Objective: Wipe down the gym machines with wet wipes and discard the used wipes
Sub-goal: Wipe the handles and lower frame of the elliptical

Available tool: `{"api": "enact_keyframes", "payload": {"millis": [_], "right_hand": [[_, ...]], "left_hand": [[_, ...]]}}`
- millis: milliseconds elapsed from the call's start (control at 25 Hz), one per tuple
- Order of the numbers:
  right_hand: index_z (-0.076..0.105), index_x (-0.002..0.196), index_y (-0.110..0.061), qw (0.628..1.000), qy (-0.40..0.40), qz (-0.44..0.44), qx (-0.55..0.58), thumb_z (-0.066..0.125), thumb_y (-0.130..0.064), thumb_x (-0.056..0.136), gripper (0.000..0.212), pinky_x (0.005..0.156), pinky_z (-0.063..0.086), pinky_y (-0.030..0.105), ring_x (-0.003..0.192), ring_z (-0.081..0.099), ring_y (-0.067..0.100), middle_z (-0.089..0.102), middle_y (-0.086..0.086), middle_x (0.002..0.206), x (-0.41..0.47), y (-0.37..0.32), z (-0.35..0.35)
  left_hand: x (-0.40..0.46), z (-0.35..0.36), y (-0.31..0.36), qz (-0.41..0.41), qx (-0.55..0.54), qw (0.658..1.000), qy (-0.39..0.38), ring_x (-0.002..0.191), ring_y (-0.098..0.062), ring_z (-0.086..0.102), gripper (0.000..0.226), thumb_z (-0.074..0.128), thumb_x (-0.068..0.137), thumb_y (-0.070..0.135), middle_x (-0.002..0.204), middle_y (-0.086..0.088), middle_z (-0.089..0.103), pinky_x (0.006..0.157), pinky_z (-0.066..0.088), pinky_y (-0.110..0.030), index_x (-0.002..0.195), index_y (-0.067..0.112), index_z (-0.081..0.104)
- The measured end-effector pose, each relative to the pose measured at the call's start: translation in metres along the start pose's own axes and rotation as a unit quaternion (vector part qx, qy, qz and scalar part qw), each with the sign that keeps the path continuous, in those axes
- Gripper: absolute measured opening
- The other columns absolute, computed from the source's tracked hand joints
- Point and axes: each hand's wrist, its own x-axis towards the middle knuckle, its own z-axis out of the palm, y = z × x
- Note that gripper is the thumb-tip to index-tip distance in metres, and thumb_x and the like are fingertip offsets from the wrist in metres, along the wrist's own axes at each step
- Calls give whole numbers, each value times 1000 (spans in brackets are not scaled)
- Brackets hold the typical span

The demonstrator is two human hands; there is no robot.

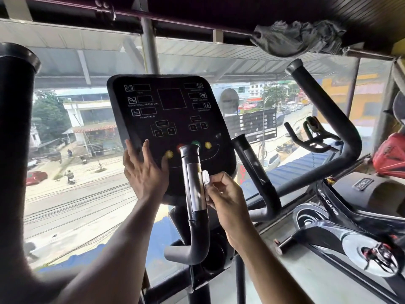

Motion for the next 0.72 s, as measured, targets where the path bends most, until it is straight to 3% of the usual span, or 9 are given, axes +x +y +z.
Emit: {"api": "enact_keyframes", "payload": {"millis": [80,200,320,440,560,720], "right_hand": [[64,97,-16,1000,8,-28,4,58,-11,102,9,76,56,36,77,66,11,71,-1,85,14,-5,5],[63,100,-19,999,24,-9,29,55,-13,104,11,73,50,31,76,59,10,68,-7,84,28,-9,17],[58,100,-8,999,2,13,45,52,-8,105,8,67,47,28,70,54,12,63,-4,77,14,-1,12],[59,97,-7,1000,6,-24,16,52,-1,103,12,68,53,26,68,63,7,68,-6,76,8,3,3],[64,95,-16,999,37,-38,12,57,-5,102,15,74,56,32,75,67,10,71,-3,82,13,5,8],[64,93,-18,996,58,-54,-44,60,-10,101,12,70,55,33,75,68,11,72,-2,83,-5,18,8]], "left_hand": [[-1,3,-1,20,-15,1000,16,156,-37,12,68,51,100,60,173,-13,5,117,30,-58,157,26,34],[-2,6,-6,35,-30,999,17,157,-37,9,63,52,102,51,173,-13,3,121,26,-54,158,27,33],[-1,6,-9,40,-32,998,24,157,-38,11,60,51,103,49,173,-13,4,122,26,-52,157,28,35],[-1,6,-9,45,-34,998,27,157,-38,11,56,50,104,47,173,-14,5,122,26,-51,155,27,39],[-2,7,-10,45,-39,998,32,156,-38,12,53,50,104,44,172,-15,5,123,26,-52,153,26,42],[0,9,-11,45,-47,997,33,157,-37,11,50,50,104,44,173,-13,5,122,30,-53,151,28,42]]}}
